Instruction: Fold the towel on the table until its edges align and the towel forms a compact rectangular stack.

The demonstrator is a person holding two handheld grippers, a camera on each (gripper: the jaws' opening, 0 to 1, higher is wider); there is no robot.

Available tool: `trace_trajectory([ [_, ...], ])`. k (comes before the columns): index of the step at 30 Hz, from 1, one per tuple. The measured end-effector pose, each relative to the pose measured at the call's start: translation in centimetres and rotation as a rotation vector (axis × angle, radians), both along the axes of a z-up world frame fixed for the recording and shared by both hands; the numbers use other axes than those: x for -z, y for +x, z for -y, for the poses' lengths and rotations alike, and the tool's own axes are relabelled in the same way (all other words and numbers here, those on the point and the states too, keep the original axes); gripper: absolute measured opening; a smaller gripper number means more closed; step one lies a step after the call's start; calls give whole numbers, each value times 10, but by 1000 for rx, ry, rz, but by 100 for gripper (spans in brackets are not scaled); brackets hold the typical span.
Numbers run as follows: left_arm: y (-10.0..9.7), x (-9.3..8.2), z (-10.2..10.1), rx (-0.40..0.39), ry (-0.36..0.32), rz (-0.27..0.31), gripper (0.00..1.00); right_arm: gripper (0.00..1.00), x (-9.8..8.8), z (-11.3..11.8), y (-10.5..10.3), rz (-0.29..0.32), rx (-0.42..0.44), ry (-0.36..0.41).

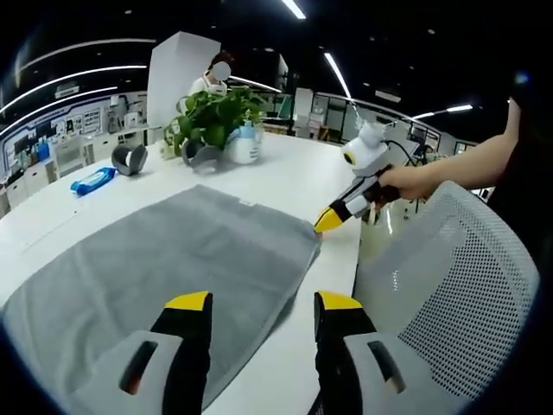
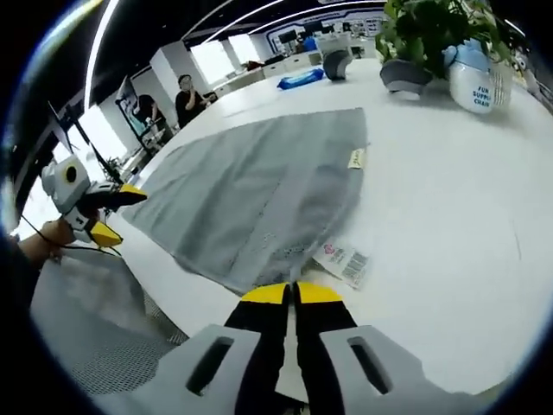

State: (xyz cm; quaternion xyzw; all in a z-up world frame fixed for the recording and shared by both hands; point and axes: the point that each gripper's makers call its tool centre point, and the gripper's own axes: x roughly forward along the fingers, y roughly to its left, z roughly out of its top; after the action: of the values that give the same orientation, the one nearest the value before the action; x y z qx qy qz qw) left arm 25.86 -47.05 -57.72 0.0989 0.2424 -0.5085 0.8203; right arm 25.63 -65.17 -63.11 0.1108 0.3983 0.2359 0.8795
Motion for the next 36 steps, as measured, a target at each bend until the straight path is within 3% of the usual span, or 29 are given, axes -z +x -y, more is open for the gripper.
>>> trace_trajectory([
  [6,1,-5,2,9,0,36,47,0,-39,-46,10,63,-66,196],
  [15,2,-26,6,26,-14,147,30,0,-73,-105,22,112,-203,249],
  [17,4,-30,6,13,-43,141,27,0,-75,-111,24,114,-213,249],
  [20,7,-28,10,-11,-76,86,26,0,-77,-124,28,112,-237,257],
  [23,11,-30,21,10,-70,66,28,0,-78,-131,32,102,-244,273],
  [27,22,-24,35,64,60,153,28,0,-80,-138,39,90,-232,298],
  [29,31,-19,37,45,129,206,25,0,-81,-142,42,92,-230,306],
  [33,36,-19,44,-14,77,181,24,0,-80,-148,47,107,-237,281],
  [35,40,-20,41,-54,71,191,22,0,-78,-150,49,103,-241,278],
  [36,47,-23,37,-88,74,227,21,0,-77,-152,50,94,-233,286],
])
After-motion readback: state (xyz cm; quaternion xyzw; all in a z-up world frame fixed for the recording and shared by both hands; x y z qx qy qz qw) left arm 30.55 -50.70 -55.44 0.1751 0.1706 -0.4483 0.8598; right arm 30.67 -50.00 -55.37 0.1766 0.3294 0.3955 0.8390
